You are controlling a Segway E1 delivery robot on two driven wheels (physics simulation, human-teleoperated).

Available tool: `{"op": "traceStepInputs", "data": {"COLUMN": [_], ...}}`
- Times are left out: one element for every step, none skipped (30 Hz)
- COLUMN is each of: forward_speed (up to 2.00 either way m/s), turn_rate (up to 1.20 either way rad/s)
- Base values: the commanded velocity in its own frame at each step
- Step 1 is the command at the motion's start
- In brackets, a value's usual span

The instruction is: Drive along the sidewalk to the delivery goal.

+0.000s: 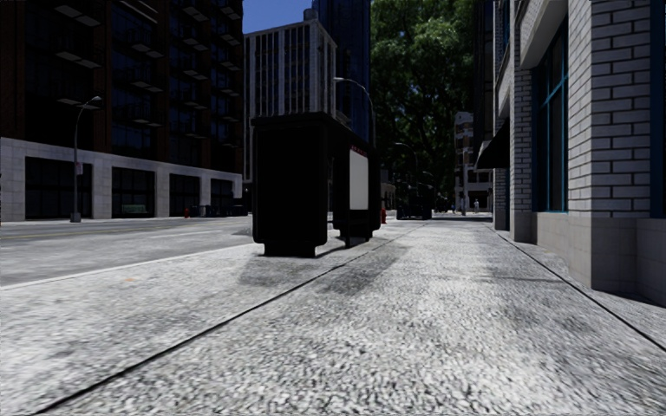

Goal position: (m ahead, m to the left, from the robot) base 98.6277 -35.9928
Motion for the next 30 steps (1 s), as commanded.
{"op": "traceStepInputs", "data": {"forward_speed": [2.00, 2.00, 2.00, 2.00, 2.00, 2.00, 2.00, 2.00, 2.00, 2.00, 2.00, 2.00, 2.00, 2.00, 2.00, 2.00, 2.00, 2.00, 2.00, 2.00, 2.00, 2.00, 2.00, 2.00, 2.00, 2.00, 2.00, 2.00, 2.00, 2.00], "turn_rate": [-0.37, -0.37, -0.37, -0.37, -0.37, -0.37, -0.37, -0.37, -0.37, -0.37, -0.37, -0.37, -0.37, -0.37, -0.37, -0.37, -0.37, -0.37, -0.37, -0.37, -0.37, -0.37, -0.37, -0.37, -0.37, -0.37, -0.37, -0.37, -0.37, -0.37]}}
